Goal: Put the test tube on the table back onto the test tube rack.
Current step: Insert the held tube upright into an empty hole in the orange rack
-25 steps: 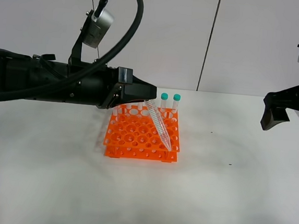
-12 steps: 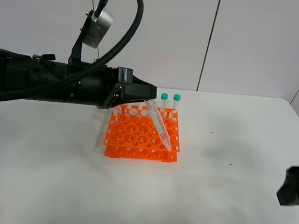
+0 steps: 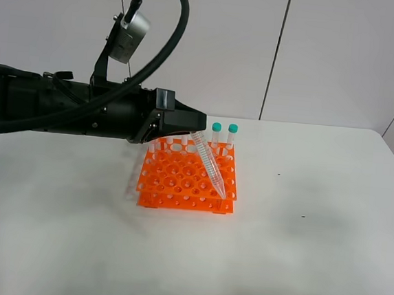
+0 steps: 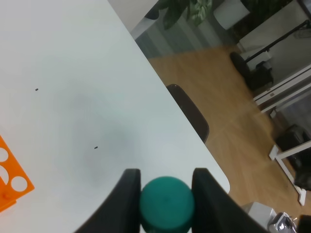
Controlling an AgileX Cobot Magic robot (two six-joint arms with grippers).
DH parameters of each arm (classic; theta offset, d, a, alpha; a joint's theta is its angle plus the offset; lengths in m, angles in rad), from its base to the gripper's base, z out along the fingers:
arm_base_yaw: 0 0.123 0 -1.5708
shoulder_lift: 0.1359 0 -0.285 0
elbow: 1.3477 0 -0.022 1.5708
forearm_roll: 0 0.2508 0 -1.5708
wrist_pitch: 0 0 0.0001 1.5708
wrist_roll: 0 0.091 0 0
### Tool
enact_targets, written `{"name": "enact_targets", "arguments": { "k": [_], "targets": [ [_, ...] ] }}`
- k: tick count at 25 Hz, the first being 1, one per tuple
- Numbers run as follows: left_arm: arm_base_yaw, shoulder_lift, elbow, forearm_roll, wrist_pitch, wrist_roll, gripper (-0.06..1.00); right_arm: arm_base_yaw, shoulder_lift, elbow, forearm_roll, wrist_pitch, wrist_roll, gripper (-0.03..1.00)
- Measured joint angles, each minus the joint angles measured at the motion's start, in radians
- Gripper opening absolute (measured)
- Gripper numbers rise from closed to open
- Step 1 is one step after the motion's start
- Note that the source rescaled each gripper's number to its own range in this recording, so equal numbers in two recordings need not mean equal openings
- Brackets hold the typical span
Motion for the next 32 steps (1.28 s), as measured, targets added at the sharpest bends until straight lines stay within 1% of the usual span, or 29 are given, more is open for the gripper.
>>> {"name": "enact_targets", "arguments": {
  "k": [4,8,10,18,23,30,32],
  "targets": [
    [0.000,0.000,0.000,0.000,0.000,0.000,0.00,-0.013,-0.088,0.000,0.001,0.000,0.000,1.00],
    [0.000,0.000,0.000,0.000,0.000,0.000,0.00,-0.085,-0.123,0.000,0.002,0.000,0.000,1.00],
    [0.000,0.000,0.000,0.000,0.000,0.000,0.00,-0.103,-0.139,0.002,0.001,0.000,0.000,1.00],
    [0.000,0.000,0.000,0.000,-0.001,0.000,0.00,-0.105,-0.322,0.003,0.001,0.000,0.000,1.00],
    [0.000,-0.023,0.000,0.001,-0.001,0.000,0.00,-0.105,-0.314,0.002,0.004,0.001,0.000,1.00],
    [0.000,-0.151,0.000,0.002,-0.002,0.008,0.00,-0.105,-0.292,0.002,0.004,0.000,0.000,1.00],
    [0.000,-0.185,0.000,0.020,-0.020,0.012,0.00,-0.105,-0.292,0.002,0.004,0.000,0.000,1.00]
  ]
}}
